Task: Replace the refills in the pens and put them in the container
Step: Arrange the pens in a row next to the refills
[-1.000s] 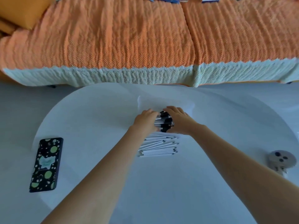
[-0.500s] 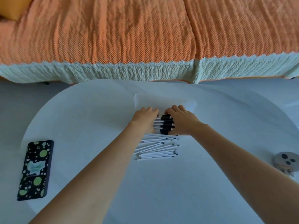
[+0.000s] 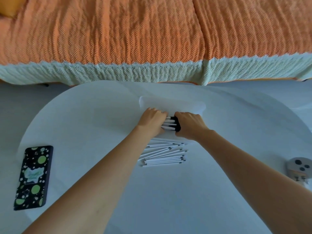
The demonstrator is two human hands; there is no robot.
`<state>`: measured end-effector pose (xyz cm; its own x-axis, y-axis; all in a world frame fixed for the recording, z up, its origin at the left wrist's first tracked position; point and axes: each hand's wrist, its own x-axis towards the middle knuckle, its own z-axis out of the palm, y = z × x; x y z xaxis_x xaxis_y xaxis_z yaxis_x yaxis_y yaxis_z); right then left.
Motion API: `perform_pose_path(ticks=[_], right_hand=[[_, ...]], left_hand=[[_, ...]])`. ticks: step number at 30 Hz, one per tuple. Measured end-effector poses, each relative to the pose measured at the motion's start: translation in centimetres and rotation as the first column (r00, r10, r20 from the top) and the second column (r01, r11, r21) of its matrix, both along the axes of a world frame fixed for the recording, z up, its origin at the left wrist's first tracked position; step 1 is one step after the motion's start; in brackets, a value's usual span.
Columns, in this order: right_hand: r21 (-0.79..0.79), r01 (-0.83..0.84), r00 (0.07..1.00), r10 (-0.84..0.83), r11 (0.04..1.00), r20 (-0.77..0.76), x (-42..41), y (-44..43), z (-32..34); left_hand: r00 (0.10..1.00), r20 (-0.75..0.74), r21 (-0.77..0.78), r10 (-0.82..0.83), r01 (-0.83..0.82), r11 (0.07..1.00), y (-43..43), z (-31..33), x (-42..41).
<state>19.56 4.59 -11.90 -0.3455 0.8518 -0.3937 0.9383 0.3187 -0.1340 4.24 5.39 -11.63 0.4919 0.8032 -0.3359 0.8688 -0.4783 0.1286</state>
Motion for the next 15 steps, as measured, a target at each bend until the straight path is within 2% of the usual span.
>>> perform_pose_path(ticks=[3, 9, 15], right_hand=[[0.035, -0.004, 1.000, 0.004, 0.999, 0.003, 0.0, 0.0, 0.1], [0.056, -0.006, 1.000, 0.006, 0.998, 0.003, 0.1, 0.5, 0.3], [0.075, 0.067, 0.996, -0.063, 0.995, -0.058, -0.2, 0.6, 3.6]], left_hand=[[1.000, -0.005, 0.014, -0.017, 0.017, 1.000, 0.3, -0.3, -0.1], [0.995, 0.099, -0.007, 0.008, -0.008, 1.000, 0.5, -0.1, -0.8], [0.995, 0.088, 0.035, 0.035, -0.038, 0.999, 1.0, 4.0, -1.0]])
